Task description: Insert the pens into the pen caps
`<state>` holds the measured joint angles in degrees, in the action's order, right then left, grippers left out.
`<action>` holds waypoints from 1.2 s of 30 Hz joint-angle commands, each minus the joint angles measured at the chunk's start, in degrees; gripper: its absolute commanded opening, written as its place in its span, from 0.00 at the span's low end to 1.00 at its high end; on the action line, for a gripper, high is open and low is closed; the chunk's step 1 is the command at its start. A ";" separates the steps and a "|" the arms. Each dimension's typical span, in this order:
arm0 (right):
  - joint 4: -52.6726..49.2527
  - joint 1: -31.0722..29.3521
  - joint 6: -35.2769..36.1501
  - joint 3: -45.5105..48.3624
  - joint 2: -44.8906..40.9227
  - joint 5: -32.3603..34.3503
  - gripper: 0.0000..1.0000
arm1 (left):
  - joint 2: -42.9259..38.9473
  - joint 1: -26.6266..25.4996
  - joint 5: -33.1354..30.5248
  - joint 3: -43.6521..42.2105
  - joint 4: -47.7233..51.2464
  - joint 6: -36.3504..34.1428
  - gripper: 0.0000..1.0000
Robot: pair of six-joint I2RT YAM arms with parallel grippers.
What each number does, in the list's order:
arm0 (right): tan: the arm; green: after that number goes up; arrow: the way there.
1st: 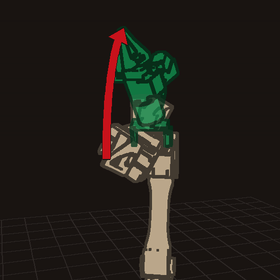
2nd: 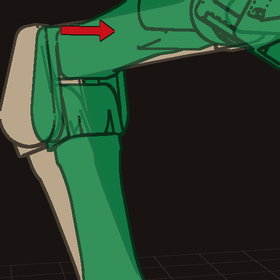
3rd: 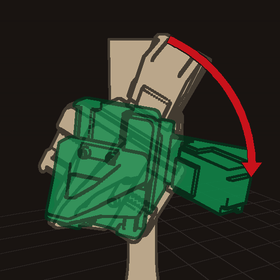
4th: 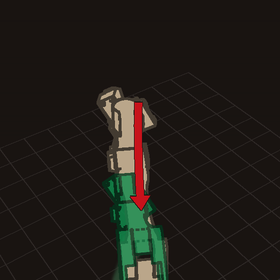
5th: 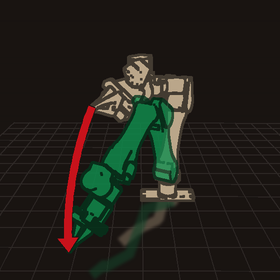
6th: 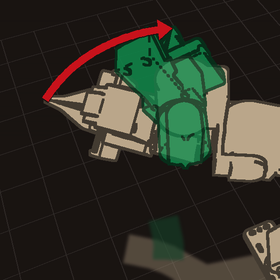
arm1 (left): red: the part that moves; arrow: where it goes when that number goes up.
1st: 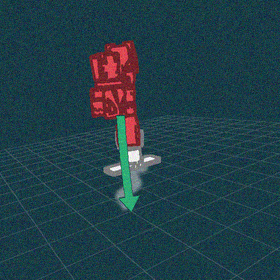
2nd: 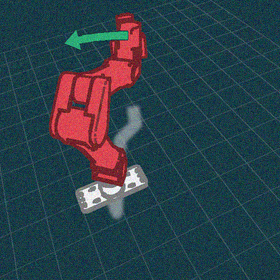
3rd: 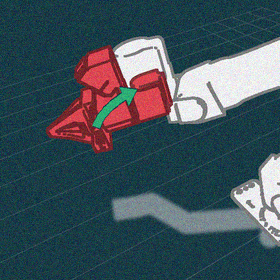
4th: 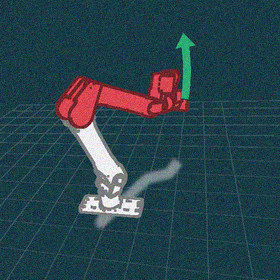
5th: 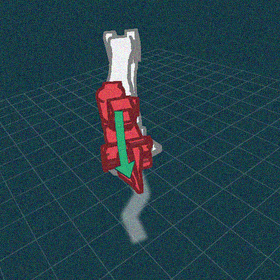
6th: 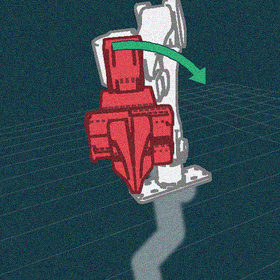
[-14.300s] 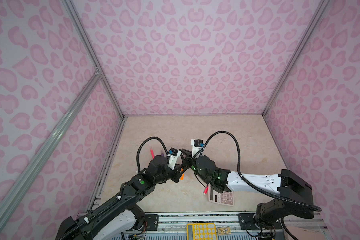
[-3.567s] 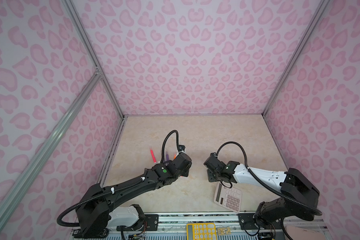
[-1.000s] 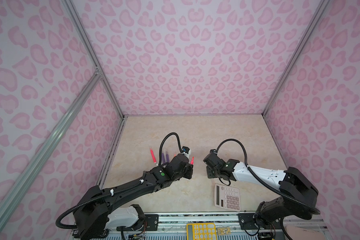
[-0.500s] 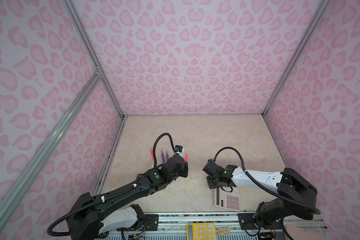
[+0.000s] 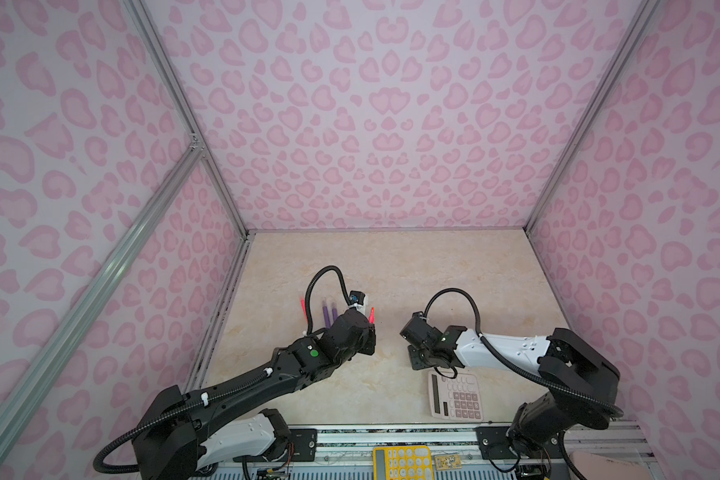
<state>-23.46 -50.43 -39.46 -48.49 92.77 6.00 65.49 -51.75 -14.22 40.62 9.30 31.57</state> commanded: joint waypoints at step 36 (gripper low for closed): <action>29.25 -2.02 -7.00 7.58 -27.65 -8.05 0.52 | -1.07 4.72 26.03 -6.35 -18.70 -0.20 0.03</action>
<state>-2.15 -51.86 -44.45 -41.04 63.81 0.75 64.14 -47.13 9.54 34.20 -6.44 31.57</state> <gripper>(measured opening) 0.527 0.141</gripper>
